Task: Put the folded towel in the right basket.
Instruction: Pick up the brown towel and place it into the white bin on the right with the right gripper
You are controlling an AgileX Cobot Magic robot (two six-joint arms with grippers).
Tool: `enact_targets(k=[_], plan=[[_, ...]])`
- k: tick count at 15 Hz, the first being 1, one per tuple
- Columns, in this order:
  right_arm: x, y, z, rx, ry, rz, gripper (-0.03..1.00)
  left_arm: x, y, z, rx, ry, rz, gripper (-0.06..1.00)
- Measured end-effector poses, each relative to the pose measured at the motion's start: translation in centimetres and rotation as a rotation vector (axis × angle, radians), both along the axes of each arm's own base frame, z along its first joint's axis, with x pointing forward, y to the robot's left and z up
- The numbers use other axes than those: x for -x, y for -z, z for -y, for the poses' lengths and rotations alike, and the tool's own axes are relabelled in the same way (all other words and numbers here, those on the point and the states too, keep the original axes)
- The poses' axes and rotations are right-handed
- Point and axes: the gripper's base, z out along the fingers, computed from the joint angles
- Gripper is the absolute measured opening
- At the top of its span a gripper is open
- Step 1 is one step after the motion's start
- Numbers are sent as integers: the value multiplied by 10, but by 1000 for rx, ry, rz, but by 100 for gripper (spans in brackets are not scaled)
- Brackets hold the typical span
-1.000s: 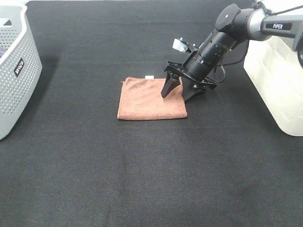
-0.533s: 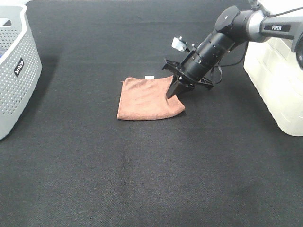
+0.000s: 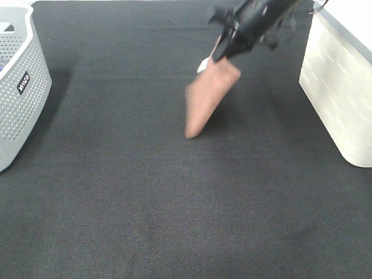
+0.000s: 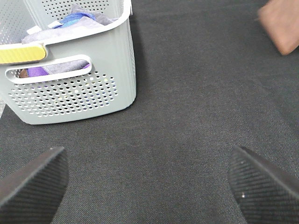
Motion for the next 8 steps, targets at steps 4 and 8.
enact_targets(k=[4,8], plan=[[32,-90,19,58,18,177,0,0,0,0,0,0,0,88],[56,-147,91,92,163,241,0,0,0,0,0,0,0,88]])
